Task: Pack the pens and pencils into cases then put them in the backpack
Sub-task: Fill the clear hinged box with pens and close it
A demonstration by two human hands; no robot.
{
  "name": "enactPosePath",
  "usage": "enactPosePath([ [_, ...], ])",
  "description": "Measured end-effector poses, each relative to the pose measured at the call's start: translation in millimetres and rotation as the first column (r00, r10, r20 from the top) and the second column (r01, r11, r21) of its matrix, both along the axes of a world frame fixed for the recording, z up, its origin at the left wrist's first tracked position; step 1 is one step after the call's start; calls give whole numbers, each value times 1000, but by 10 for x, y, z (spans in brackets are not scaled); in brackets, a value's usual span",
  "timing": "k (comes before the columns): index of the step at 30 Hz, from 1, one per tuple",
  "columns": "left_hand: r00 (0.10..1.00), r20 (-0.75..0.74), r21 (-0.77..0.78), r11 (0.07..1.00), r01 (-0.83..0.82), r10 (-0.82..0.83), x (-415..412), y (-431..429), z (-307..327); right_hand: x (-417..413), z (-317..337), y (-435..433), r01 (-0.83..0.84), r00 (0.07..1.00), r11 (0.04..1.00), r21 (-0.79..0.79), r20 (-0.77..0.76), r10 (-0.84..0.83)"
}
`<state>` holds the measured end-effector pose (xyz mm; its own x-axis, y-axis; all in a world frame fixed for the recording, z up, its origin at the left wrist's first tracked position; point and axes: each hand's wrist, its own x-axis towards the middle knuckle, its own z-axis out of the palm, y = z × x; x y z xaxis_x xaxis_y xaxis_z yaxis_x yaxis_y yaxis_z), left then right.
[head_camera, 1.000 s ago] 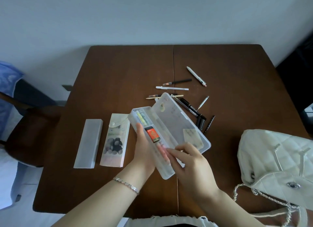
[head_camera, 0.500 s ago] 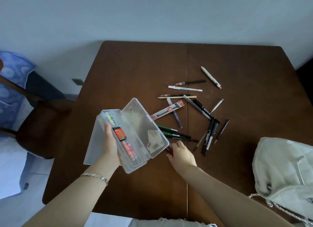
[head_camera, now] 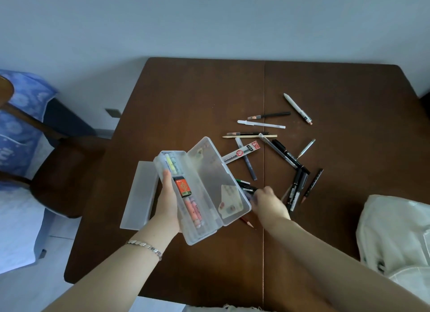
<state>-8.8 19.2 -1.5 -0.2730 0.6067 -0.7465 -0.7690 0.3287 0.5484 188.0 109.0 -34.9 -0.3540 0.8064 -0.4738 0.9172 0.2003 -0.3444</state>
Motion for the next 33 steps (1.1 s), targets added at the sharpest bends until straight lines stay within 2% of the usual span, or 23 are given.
enactPosePath([
  [1,1000,-11,-6,1000,-4,4,22,-1,7,42,92,36,175,975,985,3,-136,-173],
  [2,1000,-23,-27,999,-19,18,46,14,7,89,206,61,336,899,942,8,-300,-319],
  [3,999,-16,-49,998,-31,31,79,20,15,119,362,60,427,813,904,24,-448,-372],
  [4,998,2,-76,996,-56,56,113,28,4,135,534,28,437,768,898,55,-542,-340],
  [6,989,85,-118,987,-108,119,224,84,11,129,865,-120,268,761,962,49,-623,-180],
  [8,995,72,-108,992,-66,74,382,153,73,75,1067,-351,17,797,999,-35,-603,-35],
  [10,999,12,-42,998,-46,47,574,233,172,21,1083,-530,-96,801,995,-36,-596,56],
  [13,983,159,154,982,-113,88,854,284,369,-3,1017,-592,-28,781,1000,14,-624,30],
  [16,976,206,192,976,-107,66,929,276,434,49,1014,-573,67,758,998,15,-652,-41],
  [18,974,222,188,978,-90,47,936,262,408,102,1021,-585,91,749,995,30,-661,-48],
  [23,974,220,155,984,-90,55,937,241,421,157,916,-687,94,811,982,162,-585,19],
  [27,959,268,117,985,-129,94,937,194,424,144,853,-747,-40,832,943,331,-512,215],
  [29,953,282,124,981,-148,108,948,184,406,135,842,-753,-110,837,934,339,-476,272],
  [31,965,248,123,985,-123,89,917,206,383,179,885,-663,-136,818,946,295,-505,275],
  [32,976,211,115,990,-82,57,879,224,369,220,918,-588,-91,796,949,302,-550,251],
  [33,986,167,96,995,-21,5,823,239,357,261,953,-492,28,772,942,336,-606,193],
])
